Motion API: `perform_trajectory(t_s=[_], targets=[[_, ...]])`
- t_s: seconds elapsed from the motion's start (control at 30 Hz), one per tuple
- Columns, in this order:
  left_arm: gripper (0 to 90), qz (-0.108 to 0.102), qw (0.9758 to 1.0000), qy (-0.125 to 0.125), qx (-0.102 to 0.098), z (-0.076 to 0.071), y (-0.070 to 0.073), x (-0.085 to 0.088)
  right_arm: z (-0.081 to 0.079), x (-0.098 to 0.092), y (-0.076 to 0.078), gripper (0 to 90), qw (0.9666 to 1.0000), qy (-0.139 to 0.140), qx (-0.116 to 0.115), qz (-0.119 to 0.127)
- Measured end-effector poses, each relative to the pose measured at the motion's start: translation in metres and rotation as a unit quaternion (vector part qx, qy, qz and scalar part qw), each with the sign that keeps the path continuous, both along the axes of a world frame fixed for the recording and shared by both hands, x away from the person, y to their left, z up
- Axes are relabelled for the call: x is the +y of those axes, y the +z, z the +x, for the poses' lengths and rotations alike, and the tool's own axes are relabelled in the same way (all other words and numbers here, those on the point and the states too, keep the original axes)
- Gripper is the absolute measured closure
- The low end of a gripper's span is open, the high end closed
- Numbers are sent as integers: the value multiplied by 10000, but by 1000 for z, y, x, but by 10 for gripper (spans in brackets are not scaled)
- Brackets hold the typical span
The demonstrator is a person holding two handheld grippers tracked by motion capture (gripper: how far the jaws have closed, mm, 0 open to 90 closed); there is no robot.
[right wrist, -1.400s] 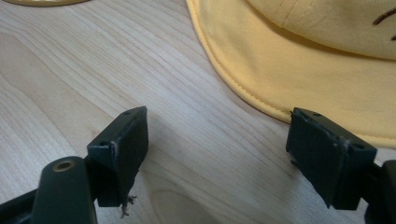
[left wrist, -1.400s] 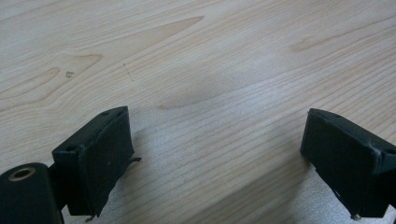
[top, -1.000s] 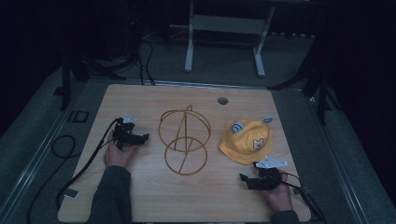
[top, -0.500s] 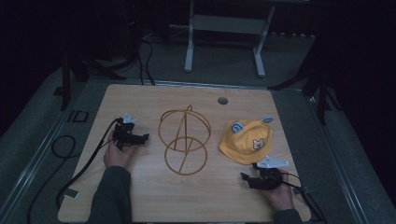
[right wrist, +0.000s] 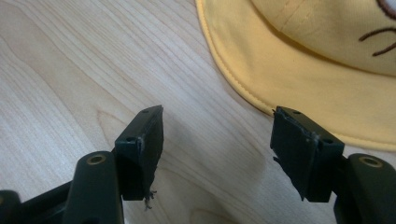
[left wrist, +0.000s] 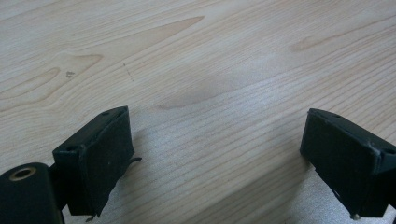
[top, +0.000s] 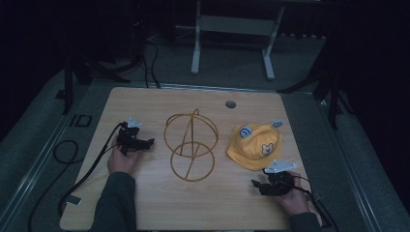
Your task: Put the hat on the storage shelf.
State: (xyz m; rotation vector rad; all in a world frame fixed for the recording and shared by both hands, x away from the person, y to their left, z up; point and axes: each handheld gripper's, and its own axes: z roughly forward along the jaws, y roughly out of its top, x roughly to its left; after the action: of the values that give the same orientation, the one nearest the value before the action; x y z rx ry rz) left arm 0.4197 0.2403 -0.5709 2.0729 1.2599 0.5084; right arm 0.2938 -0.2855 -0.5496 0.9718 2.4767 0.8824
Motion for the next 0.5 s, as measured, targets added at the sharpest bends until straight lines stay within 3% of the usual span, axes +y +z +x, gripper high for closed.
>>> perform_trajectory(t_s=[0.5], targets=[[91, 10, 10000, -6, 3, 0, 0, 0, 2, -3, 8, 346, 9976, 395, 213, -531]])
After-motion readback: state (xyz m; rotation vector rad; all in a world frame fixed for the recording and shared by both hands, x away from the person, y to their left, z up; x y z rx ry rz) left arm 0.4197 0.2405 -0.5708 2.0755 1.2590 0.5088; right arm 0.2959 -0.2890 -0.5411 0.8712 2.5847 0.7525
